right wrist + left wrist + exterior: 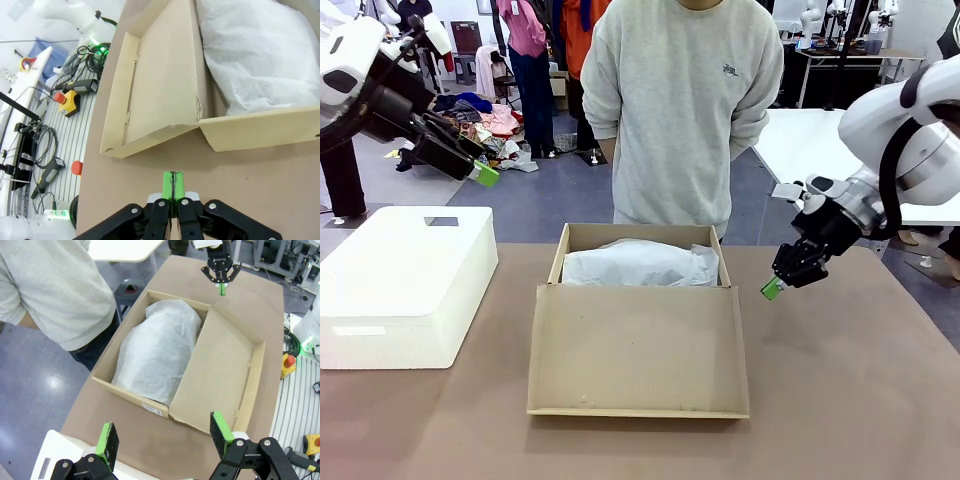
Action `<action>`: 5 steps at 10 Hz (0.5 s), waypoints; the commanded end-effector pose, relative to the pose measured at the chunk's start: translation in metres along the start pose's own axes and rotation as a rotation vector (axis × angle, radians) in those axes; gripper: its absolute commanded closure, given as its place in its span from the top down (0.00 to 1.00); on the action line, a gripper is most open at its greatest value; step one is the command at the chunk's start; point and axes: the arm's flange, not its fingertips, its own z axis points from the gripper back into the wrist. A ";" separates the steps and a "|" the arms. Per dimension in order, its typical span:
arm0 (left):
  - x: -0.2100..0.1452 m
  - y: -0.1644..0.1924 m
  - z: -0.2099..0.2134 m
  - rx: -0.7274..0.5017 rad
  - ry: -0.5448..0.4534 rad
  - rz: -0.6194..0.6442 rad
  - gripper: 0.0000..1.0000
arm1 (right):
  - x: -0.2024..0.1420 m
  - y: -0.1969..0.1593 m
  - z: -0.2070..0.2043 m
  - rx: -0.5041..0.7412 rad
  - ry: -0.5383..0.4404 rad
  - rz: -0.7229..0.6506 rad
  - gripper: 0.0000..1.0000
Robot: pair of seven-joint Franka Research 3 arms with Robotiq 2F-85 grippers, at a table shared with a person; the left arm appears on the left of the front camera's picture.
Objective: Pack the shoes into the box.
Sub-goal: Close the Shoes Box.
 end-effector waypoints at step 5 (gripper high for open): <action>-0.001 0.002 0.000 -0.010 -0.010 -0.012 0.96 | -0.014 -0.024 -0.046 0.052 -0.022 0.063 0.00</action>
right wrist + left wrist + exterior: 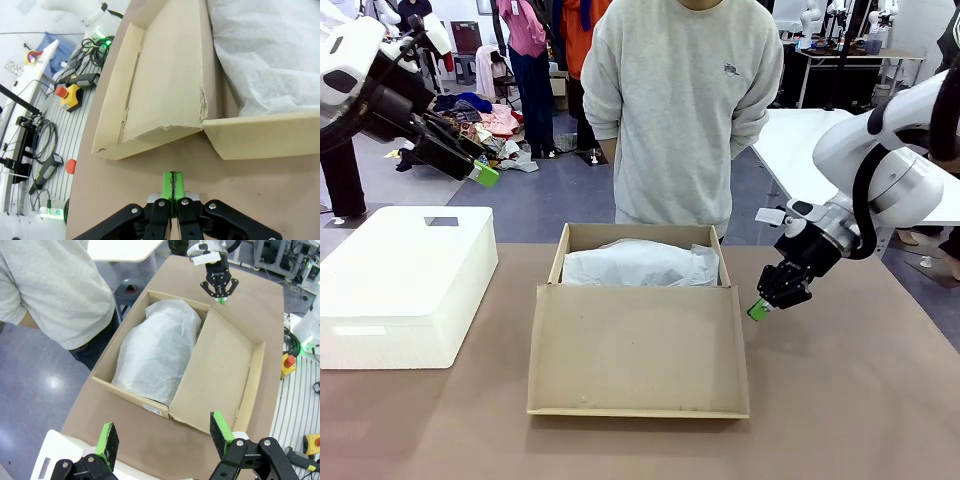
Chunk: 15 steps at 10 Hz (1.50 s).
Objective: Pack the shoes into the box.
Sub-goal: Close the Shoes Box.
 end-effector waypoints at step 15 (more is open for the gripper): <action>-0.001 0.002 0.000 -0.010 -0.010 -0.012 0.96 | 0.004 -0.011 -0.054 0.070 -0.112 0.186 0.00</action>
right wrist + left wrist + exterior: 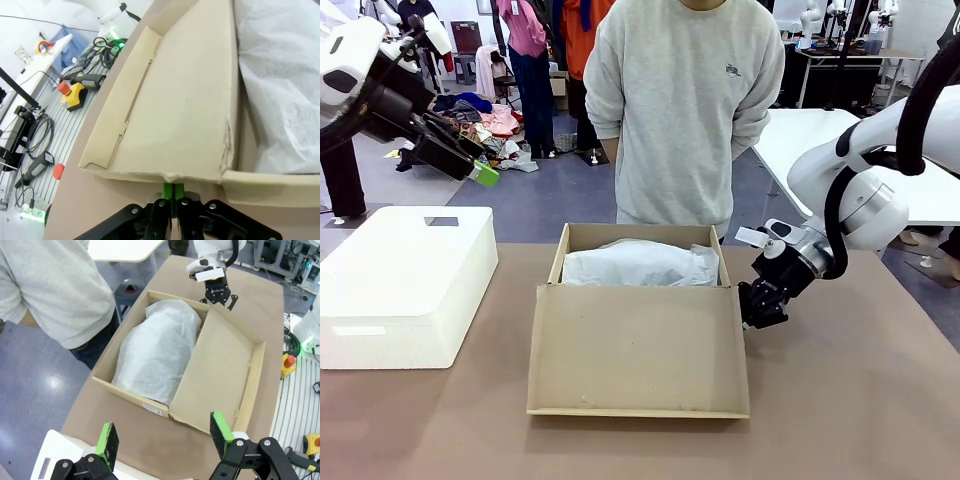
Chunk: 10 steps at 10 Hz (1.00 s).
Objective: Pack the shoes into the box.
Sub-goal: Close the Shoes Box.
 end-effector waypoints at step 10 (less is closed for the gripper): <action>-0.001 0.002 0.000 -0.010 -0.010 -0.012 0.96 | 0.003 0.020 0.014 0.041 -0.376 0.086 0.00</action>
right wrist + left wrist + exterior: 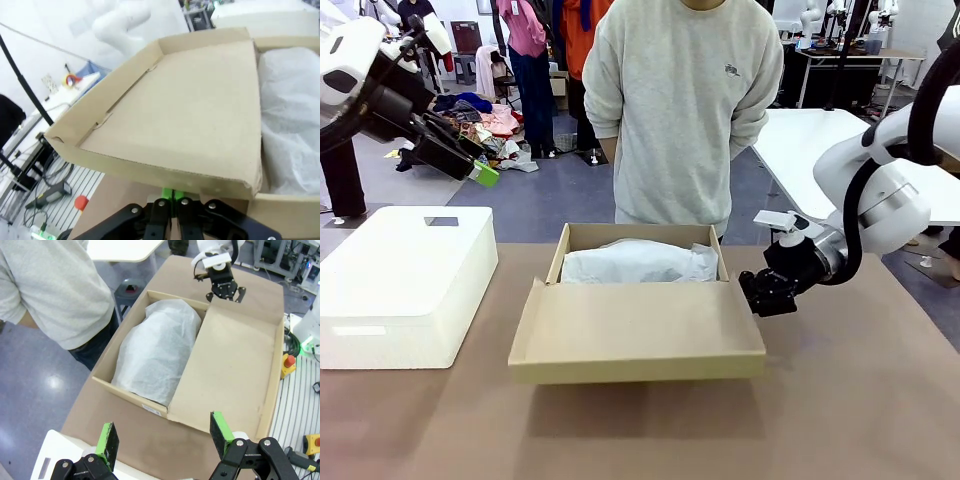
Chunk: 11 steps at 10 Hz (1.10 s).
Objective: Pack the shoes into the box.
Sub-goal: Close the Shoes Box.
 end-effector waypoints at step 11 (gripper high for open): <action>-0.001 0.002 0.000 -0.010 -0.010 -0.012 0.96 | 0.025 -0.011 0.036 -0.284 -0.296 0.033 0.00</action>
